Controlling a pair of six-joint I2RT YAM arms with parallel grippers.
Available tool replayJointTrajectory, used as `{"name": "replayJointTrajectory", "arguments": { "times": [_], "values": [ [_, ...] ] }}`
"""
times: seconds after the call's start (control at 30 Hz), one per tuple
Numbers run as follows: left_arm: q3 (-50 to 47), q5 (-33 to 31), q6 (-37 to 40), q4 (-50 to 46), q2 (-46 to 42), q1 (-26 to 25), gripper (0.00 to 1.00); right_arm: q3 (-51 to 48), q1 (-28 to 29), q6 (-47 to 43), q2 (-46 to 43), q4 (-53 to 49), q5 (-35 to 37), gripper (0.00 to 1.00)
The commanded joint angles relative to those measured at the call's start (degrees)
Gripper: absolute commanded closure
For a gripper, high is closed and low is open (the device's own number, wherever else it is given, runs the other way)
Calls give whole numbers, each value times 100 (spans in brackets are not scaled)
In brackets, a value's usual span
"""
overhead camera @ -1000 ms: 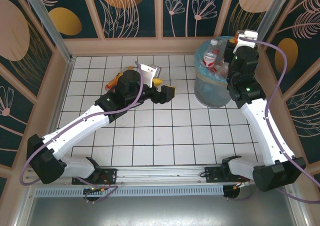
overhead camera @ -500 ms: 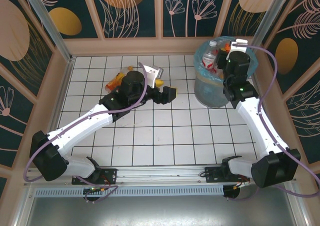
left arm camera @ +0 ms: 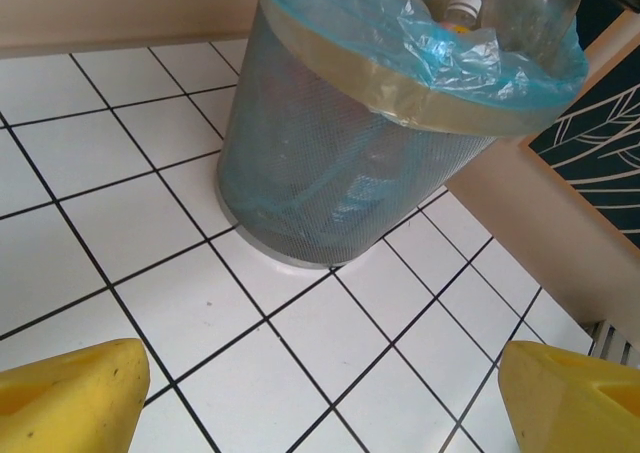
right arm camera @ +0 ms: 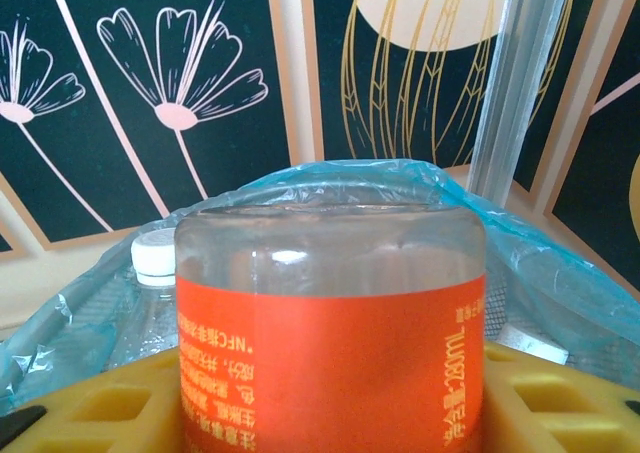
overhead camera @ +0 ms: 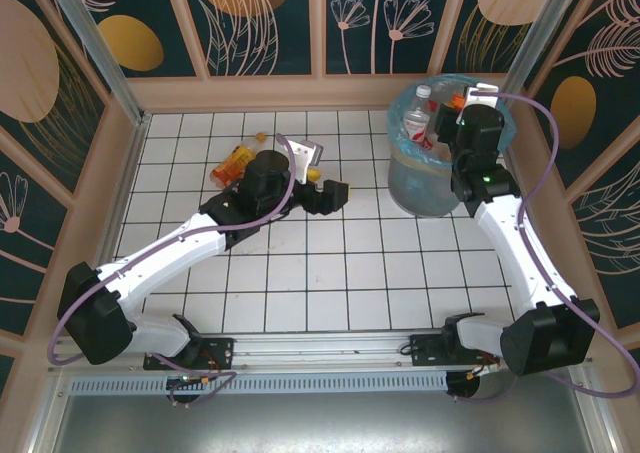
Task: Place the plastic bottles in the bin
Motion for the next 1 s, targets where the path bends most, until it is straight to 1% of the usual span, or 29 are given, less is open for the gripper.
{"name": "replayJointTrajectory", "arguments": {
  "times": [0.0, 0.2, 0.37, 0.5, 0.63, 0.67, 0.77, 0.83, 0.87, 0.97],
  "values": [
    [-39, -68, -14, 158, -119, -5, 10, 146, -35, 204, -55, -335, -103, 51],
    [-114, -120, 49, 137, -193, -5, 9, -404, -61, 175, -280, -304, 0, 51],
    [-126, -112, 67, 136, -197, -6, 9, -672, -160, 52, -246, -256, 18, 51],
    [-123, -117, 85, 147, -171, -6, 9, -708, -245, -28, -130, -185, -106, 51],
    [-141, -137, 82, 155, -201, -6, 9, -528, -288, -50, 61, -294, -169, 50],
    [-148, -138, 79, 156, -218, -5, 9, -463, -304, -31, 107, -323, -160, 48],
    [-168, -187, 93, 150, -241, -6, 9, -230, -347, 186, 185, -498, -109, 38],
    [-168, -214, 89, 139, -257, -2, 9, -76, -359, 331, 179, -619, -109, 28],
    [-176, -230, 86, 134, -272, -7, 8, 0, -359, 393, 169, -668, -140, 24],
    [-202, -252, 76, 141, -311, -7, 8, 353, -354, 606, 100, -882, -149, 19]
  ]
}}
